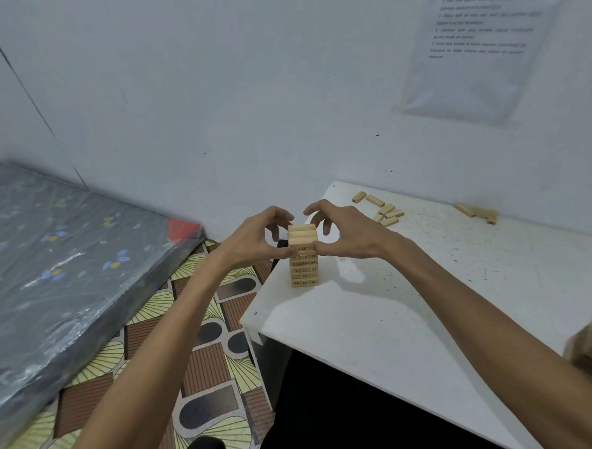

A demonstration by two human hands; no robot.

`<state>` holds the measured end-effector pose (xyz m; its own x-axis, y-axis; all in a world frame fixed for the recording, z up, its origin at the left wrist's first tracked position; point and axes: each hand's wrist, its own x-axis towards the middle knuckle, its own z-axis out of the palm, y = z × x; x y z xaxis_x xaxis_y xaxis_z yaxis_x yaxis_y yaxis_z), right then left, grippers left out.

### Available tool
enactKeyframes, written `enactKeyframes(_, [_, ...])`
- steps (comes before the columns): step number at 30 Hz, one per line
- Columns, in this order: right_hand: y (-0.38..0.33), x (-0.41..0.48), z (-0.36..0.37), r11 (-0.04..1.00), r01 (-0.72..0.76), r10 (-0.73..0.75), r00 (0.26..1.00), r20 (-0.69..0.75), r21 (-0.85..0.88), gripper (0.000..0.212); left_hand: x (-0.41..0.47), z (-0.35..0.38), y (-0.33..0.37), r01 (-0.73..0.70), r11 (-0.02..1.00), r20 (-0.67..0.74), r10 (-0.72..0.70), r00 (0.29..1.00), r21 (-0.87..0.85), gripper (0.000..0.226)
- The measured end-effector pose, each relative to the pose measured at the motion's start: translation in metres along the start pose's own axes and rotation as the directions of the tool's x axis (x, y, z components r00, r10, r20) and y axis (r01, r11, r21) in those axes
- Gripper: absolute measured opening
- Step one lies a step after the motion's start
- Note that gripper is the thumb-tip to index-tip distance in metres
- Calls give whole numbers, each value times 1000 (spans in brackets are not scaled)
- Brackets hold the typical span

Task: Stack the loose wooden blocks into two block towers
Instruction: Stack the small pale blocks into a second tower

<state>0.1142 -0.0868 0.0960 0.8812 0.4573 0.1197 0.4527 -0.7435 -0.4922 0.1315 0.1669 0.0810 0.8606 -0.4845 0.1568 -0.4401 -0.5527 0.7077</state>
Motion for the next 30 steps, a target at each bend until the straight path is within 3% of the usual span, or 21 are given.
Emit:
enactKeyframes(12, [-1,-2,0,1000,-4,4,1000,-8,-14,61,0,3,-4,13,999,2,-13,1000,47,67])
enactKeyframes(22, [-6,-12,-4,998,-47,47,999,-8,43,71,-5,-4,0,4,997,18,-6,1000,76,92])
enactKeyframes(25, [-7,-17,-11,996,-59,63,997,-47,69,59,-2,-9,16,-47,994,-2,47,999,103,86])
enactKeyframes(30, [-6,-33,-26,992,-119,123,985,-123,36,40,20,-8,49,-138,979,-24,143,989,150,57])
